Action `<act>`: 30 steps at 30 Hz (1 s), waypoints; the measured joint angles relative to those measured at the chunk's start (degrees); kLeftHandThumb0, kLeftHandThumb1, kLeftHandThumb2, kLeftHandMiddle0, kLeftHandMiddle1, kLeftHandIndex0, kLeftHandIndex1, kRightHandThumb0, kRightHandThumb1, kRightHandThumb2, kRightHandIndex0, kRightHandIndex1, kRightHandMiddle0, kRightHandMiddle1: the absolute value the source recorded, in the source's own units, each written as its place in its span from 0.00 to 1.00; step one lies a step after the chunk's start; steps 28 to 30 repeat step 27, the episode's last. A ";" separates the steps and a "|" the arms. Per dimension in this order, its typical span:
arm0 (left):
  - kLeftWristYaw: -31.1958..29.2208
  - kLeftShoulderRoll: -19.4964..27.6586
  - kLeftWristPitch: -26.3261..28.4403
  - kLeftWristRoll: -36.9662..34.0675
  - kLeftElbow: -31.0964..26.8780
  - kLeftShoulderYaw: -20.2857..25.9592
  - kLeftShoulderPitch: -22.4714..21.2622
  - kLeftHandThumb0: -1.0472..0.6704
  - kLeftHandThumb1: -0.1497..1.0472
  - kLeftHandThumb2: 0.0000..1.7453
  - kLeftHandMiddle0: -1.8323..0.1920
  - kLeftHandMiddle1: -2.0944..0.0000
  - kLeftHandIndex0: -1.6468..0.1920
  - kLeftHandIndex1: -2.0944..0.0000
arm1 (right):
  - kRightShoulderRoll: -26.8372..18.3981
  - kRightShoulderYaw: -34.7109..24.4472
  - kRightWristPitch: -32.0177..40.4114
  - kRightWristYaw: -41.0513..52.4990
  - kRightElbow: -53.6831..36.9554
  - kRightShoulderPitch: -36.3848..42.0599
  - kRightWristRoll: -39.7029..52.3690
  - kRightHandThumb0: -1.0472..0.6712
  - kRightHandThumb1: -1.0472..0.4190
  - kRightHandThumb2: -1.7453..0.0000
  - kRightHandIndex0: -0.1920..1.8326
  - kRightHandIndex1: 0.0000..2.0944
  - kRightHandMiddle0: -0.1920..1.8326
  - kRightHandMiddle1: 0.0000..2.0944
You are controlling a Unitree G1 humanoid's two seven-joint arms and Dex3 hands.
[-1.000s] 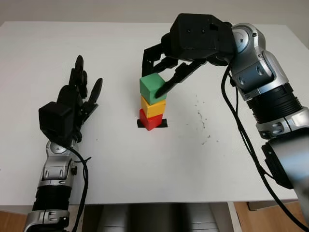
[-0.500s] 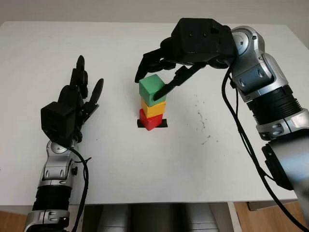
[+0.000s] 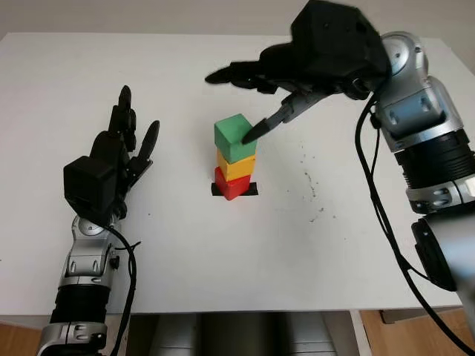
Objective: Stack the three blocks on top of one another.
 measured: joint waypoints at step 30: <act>-3.21 0.50 -3.14 -4.10 2.88 2.07 0.06 0.26 1.00 0.28 0.98 0.98 0.98 0.98 | 13.13 -14.03 -4.07 -31.63 -1.76 27.47 12.48 0.12 0.00 0.57 0.00 0.00 0.00 0.00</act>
